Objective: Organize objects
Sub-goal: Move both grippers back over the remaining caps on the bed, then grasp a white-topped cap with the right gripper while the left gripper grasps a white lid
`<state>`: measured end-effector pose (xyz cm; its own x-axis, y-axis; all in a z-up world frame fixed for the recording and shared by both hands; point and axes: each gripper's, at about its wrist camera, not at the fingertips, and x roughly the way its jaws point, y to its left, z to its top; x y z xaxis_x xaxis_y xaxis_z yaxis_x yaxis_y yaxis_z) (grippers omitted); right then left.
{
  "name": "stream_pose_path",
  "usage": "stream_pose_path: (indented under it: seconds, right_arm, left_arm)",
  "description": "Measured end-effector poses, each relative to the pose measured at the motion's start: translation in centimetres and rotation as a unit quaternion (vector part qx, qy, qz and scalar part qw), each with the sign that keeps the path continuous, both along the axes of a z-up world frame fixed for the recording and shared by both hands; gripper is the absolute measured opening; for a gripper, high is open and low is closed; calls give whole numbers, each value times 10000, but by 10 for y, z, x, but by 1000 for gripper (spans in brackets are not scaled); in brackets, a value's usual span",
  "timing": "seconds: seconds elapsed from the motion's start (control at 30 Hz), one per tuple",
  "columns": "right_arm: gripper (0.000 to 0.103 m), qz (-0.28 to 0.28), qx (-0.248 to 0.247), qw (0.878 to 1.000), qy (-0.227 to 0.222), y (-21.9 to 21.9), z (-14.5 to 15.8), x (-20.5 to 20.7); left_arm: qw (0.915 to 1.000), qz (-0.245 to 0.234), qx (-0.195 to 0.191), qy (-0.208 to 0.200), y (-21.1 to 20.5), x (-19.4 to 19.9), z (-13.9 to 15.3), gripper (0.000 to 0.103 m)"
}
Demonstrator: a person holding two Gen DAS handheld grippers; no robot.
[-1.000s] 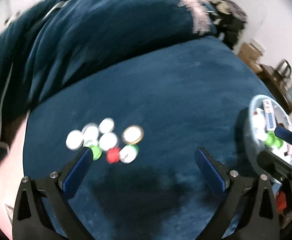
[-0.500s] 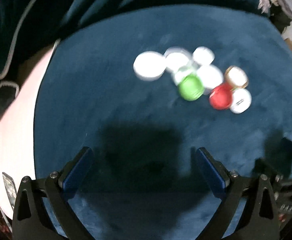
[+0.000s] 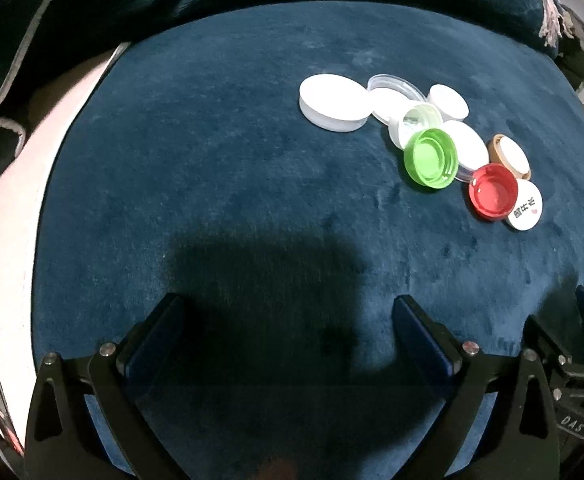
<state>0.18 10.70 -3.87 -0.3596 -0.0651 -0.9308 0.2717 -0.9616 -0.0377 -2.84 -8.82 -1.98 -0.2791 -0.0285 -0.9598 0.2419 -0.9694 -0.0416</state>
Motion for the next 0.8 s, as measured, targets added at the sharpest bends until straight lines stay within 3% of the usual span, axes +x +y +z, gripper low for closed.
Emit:
stream_pose_path:
  seconds: [0.13, 0.2, 0.33, 0.5, 0.57, 0.7, 0.8]
  right_arm:
    - [103, 108, 60, 9997, -187, 1, 4, -1]
    - [103, 22, -139, 9997, -208, 5, 14, -2]
    - [102, 214, -829, 9962, 184, -5, 47, -14]
    - [102, 563, -828, 9926, 687, -46, 69, -55]
    - [100, 708, -716, 9920, 765, -52, 69, -72]
    - [83, 1015, -614, 9919, 464, -66, 49, -94]
    - [78, 1275, -602, 9895, 320, -78, 38, -105]
  left_arm:
    - [9996, -104, 165, -206, -2, -4, 3, 103]
    - [9998, -35, 211, -30, -7, -5, 13, 99]
    - [9982, 387, -32, 448, -21, -10, 36, 95]
    - [9962, 549, -274, 618, -34, -16, 42, 95]
    - [9960, 541, -368, 611, -45, -20, 42, 95]
    - [9956, 493, -509, 616, -41, -31, 41, 94]
    - [9955, 465, -496, 665, -51, -36, 40, 93]
